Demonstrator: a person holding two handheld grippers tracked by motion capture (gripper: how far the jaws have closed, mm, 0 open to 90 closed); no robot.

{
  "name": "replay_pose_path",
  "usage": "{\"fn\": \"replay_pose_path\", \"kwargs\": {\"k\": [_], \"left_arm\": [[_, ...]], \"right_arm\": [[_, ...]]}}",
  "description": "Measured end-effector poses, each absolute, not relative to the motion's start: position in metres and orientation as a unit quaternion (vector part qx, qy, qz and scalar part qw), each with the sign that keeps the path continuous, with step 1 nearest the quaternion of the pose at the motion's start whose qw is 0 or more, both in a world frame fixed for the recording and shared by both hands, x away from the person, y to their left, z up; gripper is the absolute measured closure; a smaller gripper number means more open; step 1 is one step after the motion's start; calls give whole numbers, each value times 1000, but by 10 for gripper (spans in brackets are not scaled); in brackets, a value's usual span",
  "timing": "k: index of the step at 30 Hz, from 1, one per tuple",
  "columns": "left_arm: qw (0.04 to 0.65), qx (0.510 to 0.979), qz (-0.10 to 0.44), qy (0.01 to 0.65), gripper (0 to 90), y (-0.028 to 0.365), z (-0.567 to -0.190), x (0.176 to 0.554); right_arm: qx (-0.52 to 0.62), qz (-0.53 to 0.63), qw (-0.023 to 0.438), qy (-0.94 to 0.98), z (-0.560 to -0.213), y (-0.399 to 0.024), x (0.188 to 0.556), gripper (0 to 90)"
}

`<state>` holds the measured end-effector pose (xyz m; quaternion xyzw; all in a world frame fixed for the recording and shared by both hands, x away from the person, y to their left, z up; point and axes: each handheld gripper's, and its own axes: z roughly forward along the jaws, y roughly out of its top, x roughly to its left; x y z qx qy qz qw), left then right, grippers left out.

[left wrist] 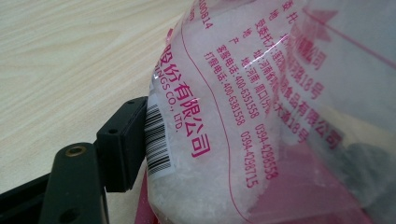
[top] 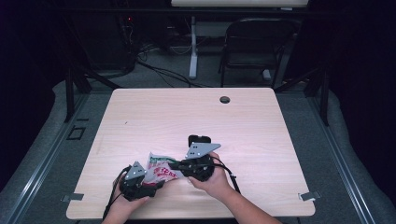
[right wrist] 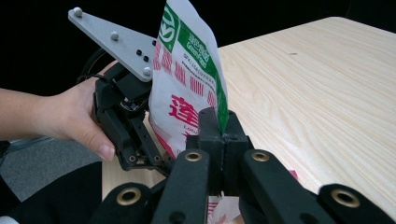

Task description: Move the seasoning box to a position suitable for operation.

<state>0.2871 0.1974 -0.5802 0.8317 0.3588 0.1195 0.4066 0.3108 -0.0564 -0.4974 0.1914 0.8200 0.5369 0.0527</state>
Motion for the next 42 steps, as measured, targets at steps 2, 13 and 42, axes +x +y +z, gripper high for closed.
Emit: {"fn": "replay_pose_path", "kwargs": {"k": [2, 13, 42], "left_arm": [[404, 836, 121, 352, 303, 197, -581, 288], [404, 838, 108, 350, 310, 194, -585, 290], [372, 850, 141, 345, 385, 186, -588, 290]], "right_arm": [[191, 537, 54, 820, -498, -57, 310, 900], [191, 541, 48, 818, -504, -67, 308, 900], [225, 553, 43, 801, -503, -67, 310, 900]]}}
